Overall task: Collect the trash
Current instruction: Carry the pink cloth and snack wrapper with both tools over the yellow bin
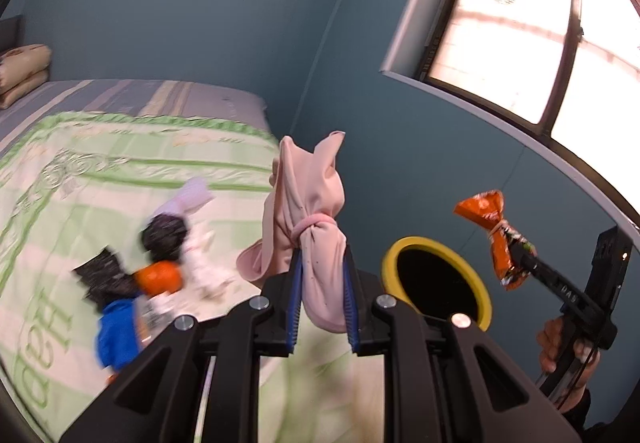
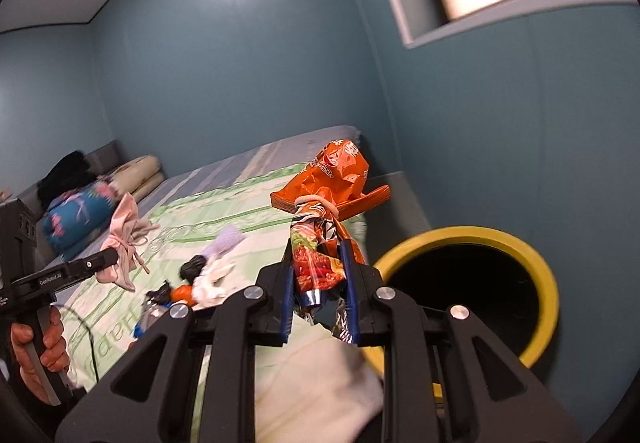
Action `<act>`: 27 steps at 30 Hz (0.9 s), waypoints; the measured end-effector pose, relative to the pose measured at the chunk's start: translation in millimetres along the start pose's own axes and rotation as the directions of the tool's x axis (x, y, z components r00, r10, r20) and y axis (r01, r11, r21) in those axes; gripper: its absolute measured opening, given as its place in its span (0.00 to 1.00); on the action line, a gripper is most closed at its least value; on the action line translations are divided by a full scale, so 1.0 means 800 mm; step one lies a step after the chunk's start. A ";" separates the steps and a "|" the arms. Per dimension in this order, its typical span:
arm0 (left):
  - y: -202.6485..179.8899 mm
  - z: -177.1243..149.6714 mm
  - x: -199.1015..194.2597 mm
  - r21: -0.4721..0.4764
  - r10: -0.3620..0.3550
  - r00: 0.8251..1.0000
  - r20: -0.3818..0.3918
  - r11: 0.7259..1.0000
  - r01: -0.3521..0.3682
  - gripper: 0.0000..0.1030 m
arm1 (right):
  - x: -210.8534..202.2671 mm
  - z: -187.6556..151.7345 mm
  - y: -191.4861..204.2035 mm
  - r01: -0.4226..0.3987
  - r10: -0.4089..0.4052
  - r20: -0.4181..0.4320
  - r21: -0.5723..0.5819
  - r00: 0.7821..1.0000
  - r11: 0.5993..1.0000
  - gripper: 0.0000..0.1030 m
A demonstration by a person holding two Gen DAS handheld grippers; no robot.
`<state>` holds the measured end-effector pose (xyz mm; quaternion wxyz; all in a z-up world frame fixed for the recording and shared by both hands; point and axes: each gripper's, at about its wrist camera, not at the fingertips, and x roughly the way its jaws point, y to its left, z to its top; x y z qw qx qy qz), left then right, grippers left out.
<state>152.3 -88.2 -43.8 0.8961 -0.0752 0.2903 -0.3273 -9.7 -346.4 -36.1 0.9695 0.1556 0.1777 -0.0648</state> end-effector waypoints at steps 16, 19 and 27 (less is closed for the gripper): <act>-0.118 0.029 0.150 0.073 -0.189 0.977 -0.097 0.978 0.196 0.16 | 0.017 0.013 -0.071 0.188 -0.190 0.018 0.063 0.982 0.980 0.19; -0.134 0.027 0.173 0.064 -0.215 0.969 -0.125 0.972 0.224 0.16 | 0.023 0.009 -0.082 0.218 -0.219 0.012 0.062 0.976 0.974 0.19; -0.171 0.012 0.229 0.072 -0.259 0.945 -0.198 0.958 0.278 0.16 | 0.039 0.002 -0.113 0.251 -0.249 -0.025 0.090 0.968 0.964 0.19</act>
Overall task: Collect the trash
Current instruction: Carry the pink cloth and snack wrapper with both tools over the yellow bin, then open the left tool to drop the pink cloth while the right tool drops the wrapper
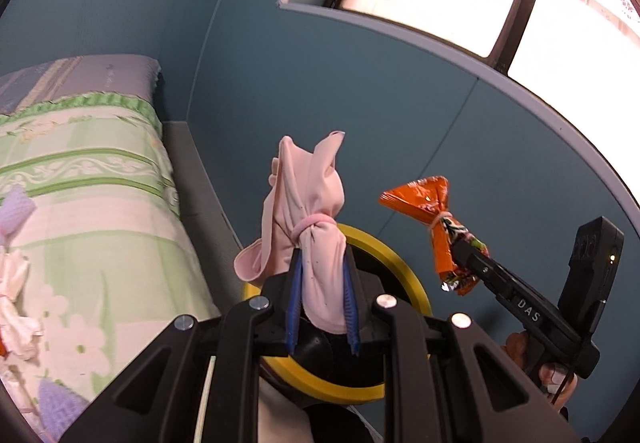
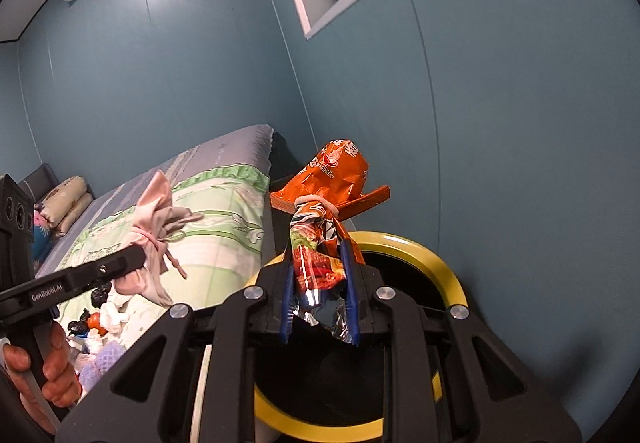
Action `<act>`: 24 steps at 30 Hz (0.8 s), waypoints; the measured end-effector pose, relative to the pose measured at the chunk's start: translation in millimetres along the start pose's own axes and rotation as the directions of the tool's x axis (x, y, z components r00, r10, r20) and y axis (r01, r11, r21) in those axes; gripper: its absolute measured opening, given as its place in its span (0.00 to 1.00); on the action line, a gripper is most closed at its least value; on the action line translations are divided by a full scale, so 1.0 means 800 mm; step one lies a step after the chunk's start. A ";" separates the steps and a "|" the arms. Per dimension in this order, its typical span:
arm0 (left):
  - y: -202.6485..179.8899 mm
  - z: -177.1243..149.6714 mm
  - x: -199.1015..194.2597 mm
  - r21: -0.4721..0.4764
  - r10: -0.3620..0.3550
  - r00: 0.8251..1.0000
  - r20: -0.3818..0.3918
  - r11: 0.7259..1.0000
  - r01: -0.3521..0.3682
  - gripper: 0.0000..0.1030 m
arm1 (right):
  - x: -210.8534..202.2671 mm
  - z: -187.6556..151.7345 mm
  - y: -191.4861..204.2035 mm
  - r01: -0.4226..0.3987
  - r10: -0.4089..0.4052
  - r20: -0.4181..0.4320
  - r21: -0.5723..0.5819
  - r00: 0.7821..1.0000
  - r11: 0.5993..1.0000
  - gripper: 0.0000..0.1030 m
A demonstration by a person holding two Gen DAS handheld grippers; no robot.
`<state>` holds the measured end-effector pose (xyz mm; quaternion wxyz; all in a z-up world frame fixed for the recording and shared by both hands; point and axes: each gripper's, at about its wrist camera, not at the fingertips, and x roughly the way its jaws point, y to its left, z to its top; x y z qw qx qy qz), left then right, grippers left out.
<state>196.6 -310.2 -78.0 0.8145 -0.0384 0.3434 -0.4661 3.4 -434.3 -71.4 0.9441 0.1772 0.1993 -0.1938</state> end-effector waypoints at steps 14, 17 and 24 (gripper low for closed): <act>-0.009 -0.025 0.075 0.002 -0.024 0.994 -0.104 1.000 0.025 0.17 | 0.041 -0.007 -0.017 0.031 -0.030 -0.074 0.019 0.997 0.999 0.19; -0.011 -0.027 0.084 0.003 -0.027 0.993 -0.117 1.000 0.027 0.17 | 0.043 -0.009 -0.023 0.034 -0.032 -0.081 0.023 0.996 0.999 0.20; -0.007 -0.027 0.085 -0.012 0.002 0.996 -0.095 1.000 -0.003 0.48 | 0.056 -0.001 -0.036 0.059 -0.055 -0.087 0.045 0.995 0.997 0.30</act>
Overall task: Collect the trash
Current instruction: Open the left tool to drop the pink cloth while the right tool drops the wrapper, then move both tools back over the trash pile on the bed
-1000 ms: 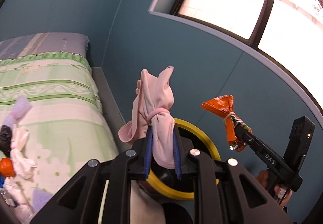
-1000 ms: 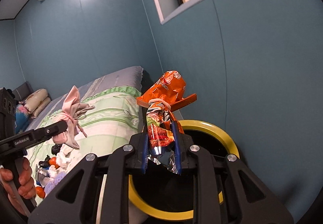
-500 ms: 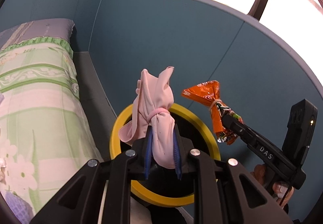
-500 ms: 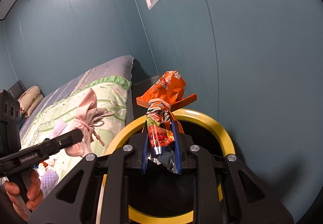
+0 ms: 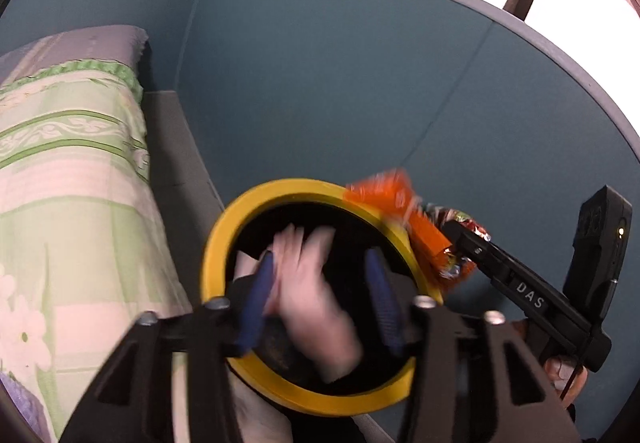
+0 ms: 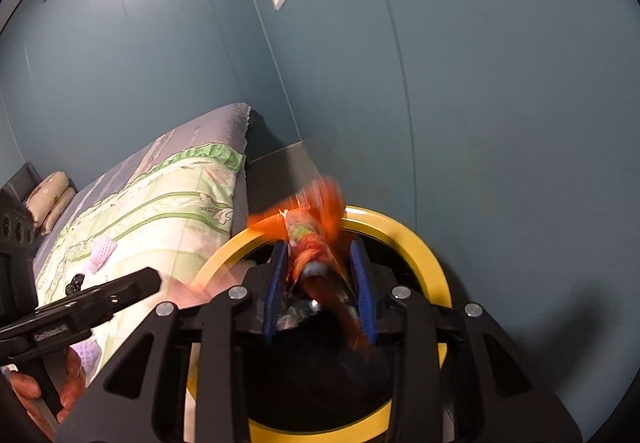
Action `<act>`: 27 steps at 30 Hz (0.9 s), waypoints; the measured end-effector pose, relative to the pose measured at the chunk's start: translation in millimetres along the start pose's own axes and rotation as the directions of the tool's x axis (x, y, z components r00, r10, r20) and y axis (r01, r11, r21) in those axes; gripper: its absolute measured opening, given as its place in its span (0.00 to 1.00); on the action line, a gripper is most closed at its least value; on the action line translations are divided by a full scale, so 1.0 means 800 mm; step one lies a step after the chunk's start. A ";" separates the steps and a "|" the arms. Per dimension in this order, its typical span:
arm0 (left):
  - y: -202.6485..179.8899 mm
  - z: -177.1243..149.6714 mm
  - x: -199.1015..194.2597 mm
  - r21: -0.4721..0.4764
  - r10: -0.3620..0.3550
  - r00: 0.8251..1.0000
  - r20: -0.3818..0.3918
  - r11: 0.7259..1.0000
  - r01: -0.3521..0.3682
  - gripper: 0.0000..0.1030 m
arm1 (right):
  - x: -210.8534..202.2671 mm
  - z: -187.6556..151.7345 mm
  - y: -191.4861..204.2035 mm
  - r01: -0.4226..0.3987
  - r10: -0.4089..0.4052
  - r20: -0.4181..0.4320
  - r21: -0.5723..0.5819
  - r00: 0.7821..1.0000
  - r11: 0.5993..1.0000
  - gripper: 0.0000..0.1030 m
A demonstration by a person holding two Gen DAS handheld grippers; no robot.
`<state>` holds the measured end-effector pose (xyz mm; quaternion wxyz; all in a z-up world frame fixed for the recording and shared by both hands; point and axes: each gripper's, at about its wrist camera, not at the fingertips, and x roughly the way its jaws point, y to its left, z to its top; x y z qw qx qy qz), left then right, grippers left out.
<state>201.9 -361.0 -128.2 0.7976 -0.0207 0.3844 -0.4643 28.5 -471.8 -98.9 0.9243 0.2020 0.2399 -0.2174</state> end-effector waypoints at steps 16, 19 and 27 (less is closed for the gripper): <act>0.051 0.006 -0.103 -0.065 0.112 0.987 0.113 0.992 -0.106 0.62 | -0.043 0.004 0.040 -0.055 0.060 0.073 -0.064 0.996 0.996 0.37; 0.067 0.001 -0.140 -0.077 0.160 0.976 0.148 0.986 -0.150 0.65 | -0.051 0.005 0.064 -0.089 0.098 0.080 -0.106 0.992 0.990 0.37; 0.113 -0.017 -0.240 -0.117 0.295 0.931 0.215 0.954 -0.276 0.77 | -0.071 0.001 0.140 -0.196 0.219 0.084 -0.225 0.972 0.954 0.48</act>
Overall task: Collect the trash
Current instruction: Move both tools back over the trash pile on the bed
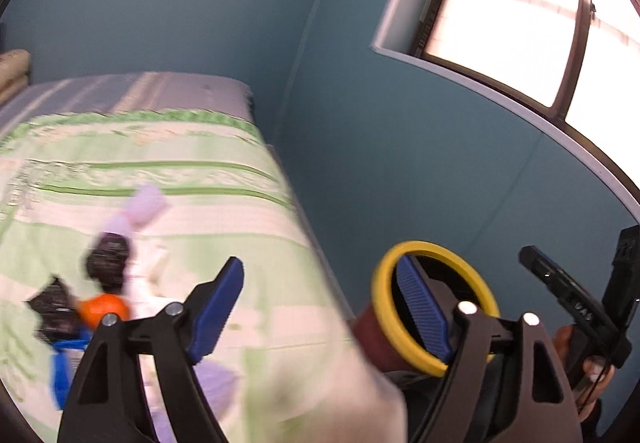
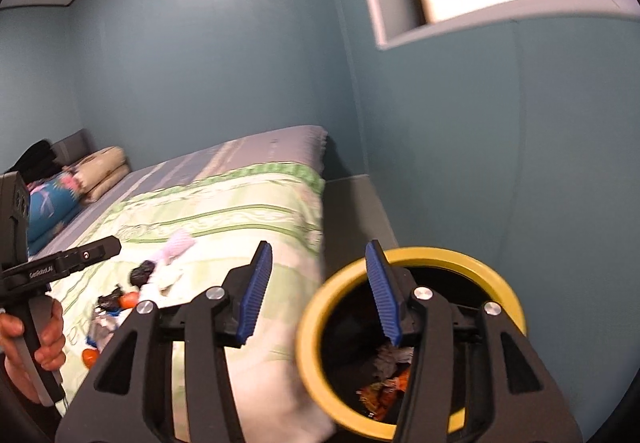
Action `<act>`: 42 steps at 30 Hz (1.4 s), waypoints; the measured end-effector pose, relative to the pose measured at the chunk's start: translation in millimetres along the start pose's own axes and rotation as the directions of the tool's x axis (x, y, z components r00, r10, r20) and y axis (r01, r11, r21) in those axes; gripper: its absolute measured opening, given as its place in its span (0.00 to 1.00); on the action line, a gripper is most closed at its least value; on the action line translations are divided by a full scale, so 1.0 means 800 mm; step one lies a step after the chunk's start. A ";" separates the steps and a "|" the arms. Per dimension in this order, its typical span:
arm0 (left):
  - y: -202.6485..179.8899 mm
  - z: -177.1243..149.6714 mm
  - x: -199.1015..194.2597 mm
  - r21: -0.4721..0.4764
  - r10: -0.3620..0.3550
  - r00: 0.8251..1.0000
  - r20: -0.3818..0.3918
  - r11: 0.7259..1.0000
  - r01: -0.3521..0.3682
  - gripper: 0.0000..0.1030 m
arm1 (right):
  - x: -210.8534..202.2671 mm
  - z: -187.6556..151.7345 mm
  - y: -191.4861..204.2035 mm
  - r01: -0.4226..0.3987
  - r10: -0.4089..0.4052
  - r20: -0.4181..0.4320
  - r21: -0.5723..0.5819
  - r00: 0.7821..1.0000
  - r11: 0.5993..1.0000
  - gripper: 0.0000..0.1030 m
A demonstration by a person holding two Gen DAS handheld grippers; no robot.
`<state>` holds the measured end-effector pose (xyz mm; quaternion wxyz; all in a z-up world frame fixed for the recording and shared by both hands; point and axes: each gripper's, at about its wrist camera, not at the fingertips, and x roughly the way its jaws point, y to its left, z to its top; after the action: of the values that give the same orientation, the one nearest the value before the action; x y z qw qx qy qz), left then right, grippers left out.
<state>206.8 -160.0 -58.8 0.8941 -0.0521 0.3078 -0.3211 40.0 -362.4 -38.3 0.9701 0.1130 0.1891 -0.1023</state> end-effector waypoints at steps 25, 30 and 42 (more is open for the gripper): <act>0.183 -0.096 -0.184 -0.088 0.317 0.948 -0.014 0.944 -0.317 0.87 | 0.029 -0.043 0.192 -0.278 0.250 -0.154 -0.202 0.956 0.939 0.68; 0.202 -0.130 -0.189 -0.106 0.335 0.941 -0.056 0.935 -0.339 0.87 | 0.039 -0.059 0.217 -0.306 0.265 -0.192 -0.226 0.945 0.925 0.69; 0.217 -0.188 -0.144 -0.119 0.306 0.937 -0.166 0.937 -0.327 0.87 | 0.095 -0.101 0.247 -0.363 0.291 -0.324 -0.188 0.900 0.912 0.80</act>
<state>143.7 62.7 -170.8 0.9033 -0.0430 0.3987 -0.1525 129.1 -164.7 -105.4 0.9415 0.0369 0.3182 0.1051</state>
